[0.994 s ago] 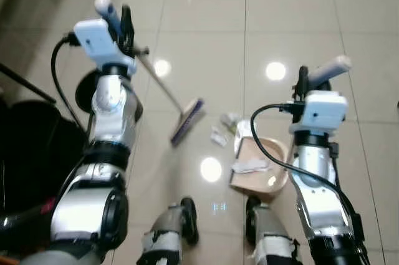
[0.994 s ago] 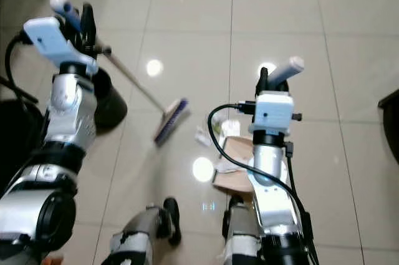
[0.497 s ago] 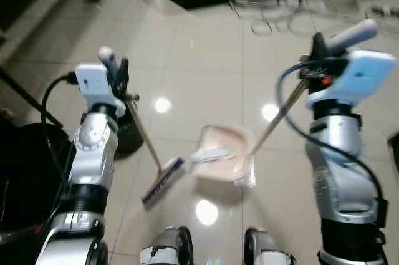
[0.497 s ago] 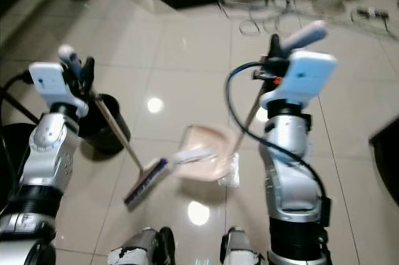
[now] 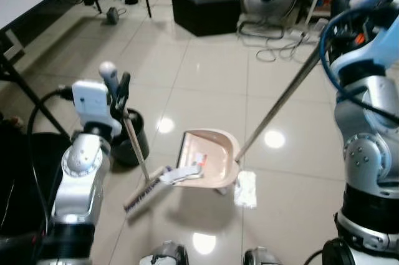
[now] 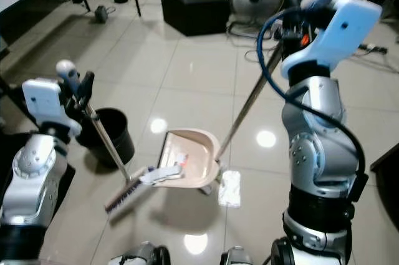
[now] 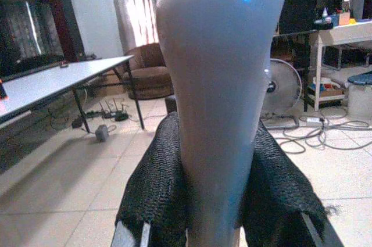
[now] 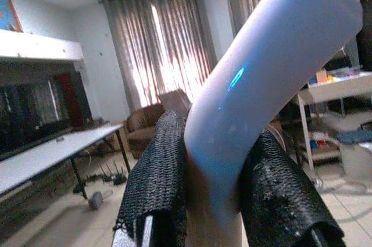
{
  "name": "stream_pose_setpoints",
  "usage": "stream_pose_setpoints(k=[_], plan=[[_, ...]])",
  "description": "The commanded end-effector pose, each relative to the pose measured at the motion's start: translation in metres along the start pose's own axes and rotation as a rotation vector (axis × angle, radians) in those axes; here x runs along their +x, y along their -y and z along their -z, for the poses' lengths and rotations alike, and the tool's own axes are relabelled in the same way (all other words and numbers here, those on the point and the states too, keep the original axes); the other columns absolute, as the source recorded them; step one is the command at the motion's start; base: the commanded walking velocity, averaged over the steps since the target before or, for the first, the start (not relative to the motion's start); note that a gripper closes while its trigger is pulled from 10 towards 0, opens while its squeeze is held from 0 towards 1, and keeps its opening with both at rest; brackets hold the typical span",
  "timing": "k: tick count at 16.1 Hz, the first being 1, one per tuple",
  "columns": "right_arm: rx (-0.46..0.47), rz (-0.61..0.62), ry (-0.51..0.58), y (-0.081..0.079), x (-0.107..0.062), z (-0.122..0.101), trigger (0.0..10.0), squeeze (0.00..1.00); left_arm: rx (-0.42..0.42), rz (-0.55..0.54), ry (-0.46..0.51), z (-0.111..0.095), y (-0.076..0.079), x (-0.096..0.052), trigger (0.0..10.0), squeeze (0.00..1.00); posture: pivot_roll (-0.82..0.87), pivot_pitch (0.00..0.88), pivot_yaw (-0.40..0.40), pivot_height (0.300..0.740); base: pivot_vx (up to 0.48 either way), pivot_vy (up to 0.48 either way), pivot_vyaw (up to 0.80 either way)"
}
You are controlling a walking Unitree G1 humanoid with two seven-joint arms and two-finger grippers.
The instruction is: Sweep floor
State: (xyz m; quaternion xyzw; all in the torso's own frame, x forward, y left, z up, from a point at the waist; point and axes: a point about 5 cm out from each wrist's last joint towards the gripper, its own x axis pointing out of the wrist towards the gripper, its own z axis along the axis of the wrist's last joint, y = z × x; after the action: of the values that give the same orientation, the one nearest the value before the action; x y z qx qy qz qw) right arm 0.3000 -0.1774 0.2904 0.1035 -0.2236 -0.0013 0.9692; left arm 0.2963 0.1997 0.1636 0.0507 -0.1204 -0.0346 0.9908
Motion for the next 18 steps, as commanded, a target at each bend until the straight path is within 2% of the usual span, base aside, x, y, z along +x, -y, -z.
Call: stream_pose_setpoints(k=[1, 5, 12, 14, 16, 18], plan=[[0.061, -0.036, 0.034, -0.005, 0.004, -0.013, 10.0, 0.00, 0.031, -0.001, 0.036, -0.013, 0.002, -0.002, 10.0, 0.00, -0.04, 0.000, 0.042, 0.740, 0.394, 0.000, 0.00], [0.135, -0.015, 0.042, 0.002, 0.011, -0.018, 10.0, 0.00, 0.060, -0.013, 0.027, -0.015, -0.003, -0.014, 10.0, 0.00, -0.03, 0.000, 0.037, 0.740, 0.448, 0.000, 0.00], [0.205, 0.070, 0.038, 0.014, 0.010, -0.010, 10.0, 0.00, 0.064, -0.023, 0.017, -0.021, -0.008, -0.013, 10.0, 0.00, -0.01, 0.000, 0.056, 0.740, 0.480, 0.000, 0.00], [0.201, 0.064, 0.041, 0.013, 0.012, -0.011, 10.0, 0.00, 0.079, -0.041, -0.001, -0.018, -0.012, -0.018, 10.0, 0.00, -0.01, 0.000, 0.056, 0.740, 0.480, 0.000, 0.00], [0.167, 0.008, 0.032, 0.007, 0.016, -0.014, 10.0, 0.00, 0.093, -0.066, -0.034, -0.012, -0.019, -0.026, 10.0, 0.00, 0.00, 0.000, 0.050, 0.740, 0.480, 0.000, 0.00], [0.153, -0.030, 0.030, -0.001, 0.021, -0.017, 10.0, 0.00, 0.108, -0.079, -0.069, -0.004, -0.021, -0.038, 10.0, 0.00, 0.00, 0.000, 0.041, 0.740, 0.480, 0.000, 0.80]])
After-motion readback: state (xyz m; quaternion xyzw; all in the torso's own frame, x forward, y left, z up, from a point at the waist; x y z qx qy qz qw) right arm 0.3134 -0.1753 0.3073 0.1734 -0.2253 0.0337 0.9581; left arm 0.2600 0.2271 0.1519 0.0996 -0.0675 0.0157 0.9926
